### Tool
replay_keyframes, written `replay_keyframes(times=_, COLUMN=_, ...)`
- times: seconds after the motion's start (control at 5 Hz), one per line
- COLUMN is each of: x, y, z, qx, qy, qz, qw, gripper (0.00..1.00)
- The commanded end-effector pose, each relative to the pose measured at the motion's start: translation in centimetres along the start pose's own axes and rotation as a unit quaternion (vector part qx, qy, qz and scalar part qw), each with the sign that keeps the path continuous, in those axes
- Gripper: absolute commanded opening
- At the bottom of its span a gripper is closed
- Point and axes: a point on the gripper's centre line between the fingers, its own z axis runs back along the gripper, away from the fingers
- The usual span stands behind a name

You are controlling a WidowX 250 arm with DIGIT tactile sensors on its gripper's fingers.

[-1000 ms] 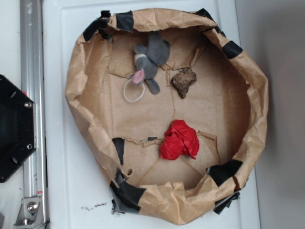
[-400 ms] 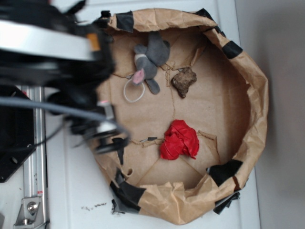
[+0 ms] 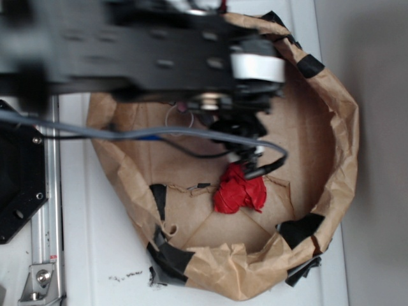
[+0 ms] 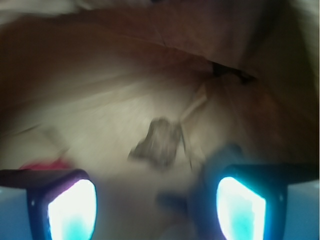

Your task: Grab the rock.

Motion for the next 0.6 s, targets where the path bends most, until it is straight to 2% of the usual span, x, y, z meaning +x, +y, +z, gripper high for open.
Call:
replay_keyframes(times=0.0, x=3.1, y=-0.3, z=-5.9, qx=0.025, qy=0.033, qz=-0.064, qw=0.997, gripper=1.00)
replay_keyframes(times=0.2, x=2.2, y=-0.8, z=-6.4, qx=0.017, qy=0.053, qz=-0.100, qw=0.993, gripper=0.00)
replay_keyframes(times=0.4, x=1.8, y=-0.7, z=-5.1, qx=0.016, qy=0.041, qz=-0.113, qw=0.993, gripper=0.00)
